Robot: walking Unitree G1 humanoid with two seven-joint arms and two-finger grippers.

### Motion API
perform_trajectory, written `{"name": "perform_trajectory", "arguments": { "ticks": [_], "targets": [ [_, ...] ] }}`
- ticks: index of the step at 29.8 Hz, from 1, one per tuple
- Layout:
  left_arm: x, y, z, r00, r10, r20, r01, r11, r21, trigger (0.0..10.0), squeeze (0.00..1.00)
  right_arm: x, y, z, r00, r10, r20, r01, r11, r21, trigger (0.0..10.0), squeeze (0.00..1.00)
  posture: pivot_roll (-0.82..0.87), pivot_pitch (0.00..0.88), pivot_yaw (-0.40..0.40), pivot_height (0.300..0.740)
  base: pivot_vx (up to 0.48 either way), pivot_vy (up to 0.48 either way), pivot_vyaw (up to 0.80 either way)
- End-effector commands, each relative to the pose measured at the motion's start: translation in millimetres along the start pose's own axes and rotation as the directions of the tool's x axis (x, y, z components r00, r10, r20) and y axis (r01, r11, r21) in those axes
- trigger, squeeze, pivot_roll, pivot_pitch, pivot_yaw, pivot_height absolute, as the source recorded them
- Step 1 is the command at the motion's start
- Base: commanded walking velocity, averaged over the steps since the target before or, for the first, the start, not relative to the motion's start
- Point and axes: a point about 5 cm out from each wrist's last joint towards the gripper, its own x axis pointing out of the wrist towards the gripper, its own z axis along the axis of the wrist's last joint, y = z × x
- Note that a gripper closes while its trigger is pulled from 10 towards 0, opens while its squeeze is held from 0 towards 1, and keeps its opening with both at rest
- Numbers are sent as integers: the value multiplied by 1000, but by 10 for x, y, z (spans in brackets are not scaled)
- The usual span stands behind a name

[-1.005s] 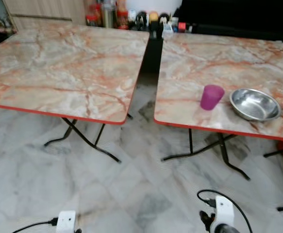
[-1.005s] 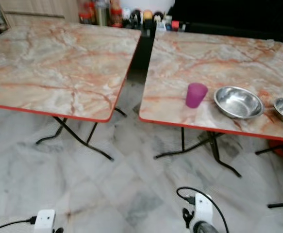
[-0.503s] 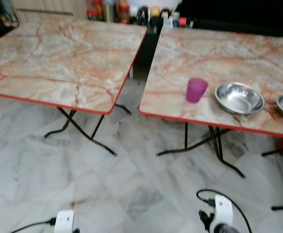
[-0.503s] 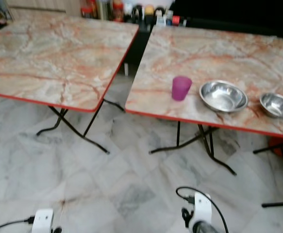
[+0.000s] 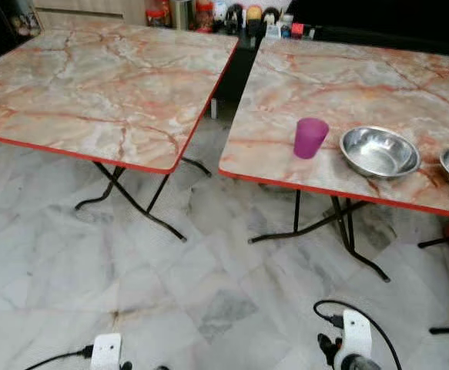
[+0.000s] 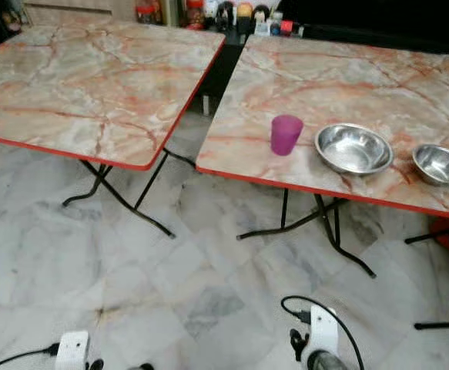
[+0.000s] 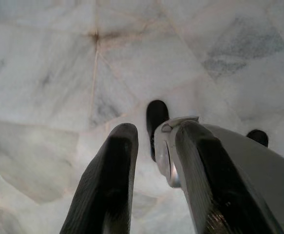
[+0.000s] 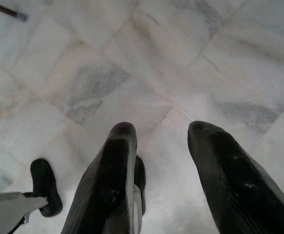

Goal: Setting the table

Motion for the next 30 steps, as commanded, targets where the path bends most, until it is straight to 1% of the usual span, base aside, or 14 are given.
{"name": "perform_trajectory", "arguments": {
  "ticks": [1,30],
  "targets": [
    [-5,14,-26,1000,8,-15,-8,1000,-9,10000,0,-12,-29,-43,1000,-10,-13,10,1000,-1,10000,0,-3,121,-49,740,251,0,0],
    [-3,7,-25,1000,4,-16,-5,1000,-7,10000,0,-13,-35,-36,1000,-12,-6,12,1000,0,10000,0,-5,122,-51,740,263,0,0]
  ]
}}
